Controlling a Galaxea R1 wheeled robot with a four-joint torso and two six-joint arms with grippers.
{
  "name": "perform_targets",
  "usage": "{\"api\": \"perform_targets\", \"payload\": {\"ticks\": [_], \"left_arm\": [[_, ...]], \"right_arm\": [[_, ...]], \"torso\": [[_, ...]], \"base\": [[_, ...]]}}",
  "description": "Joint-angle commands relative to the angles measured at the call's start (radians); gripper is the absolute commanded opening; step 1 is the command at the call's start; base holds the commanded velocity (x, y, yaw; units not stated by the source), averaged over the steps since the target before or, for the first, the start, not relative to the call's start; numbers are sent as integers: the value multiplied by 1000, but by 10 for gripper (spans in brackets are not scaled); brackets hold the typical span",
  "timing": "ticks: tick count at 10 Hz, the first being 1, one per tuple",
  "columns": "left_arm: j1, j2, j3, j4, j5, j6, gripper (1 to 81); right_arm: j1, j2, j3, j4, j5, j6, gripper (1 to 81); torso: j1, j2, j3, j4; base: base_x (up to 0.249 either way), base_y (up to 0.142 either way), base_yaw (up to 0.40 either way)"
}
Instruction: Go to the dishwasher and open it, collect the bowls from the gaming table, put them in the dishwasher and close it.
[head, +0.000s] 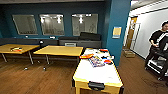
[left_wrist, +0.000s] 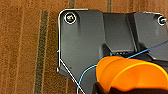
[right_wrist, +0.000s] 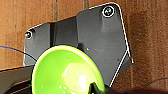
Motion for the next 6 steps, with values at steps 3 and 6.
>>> {"api": "perform_targets", "payload": {"ticks": [3, 6], "left_arm": [[-50, -6, -3, 8, 51, 10, 10], [-50, -6, -4, 8, 49, 10, 10]], "right_arm": [[42, 6, -34, -3, -46, -1, 10], [42, 23, -59, -6, -46, -1, 10]], "torso": [[1, 0, 0, 0], [1, 0, 0, 0]], "base": [[-143, 0, 0], [-69, 0, 0]]}}
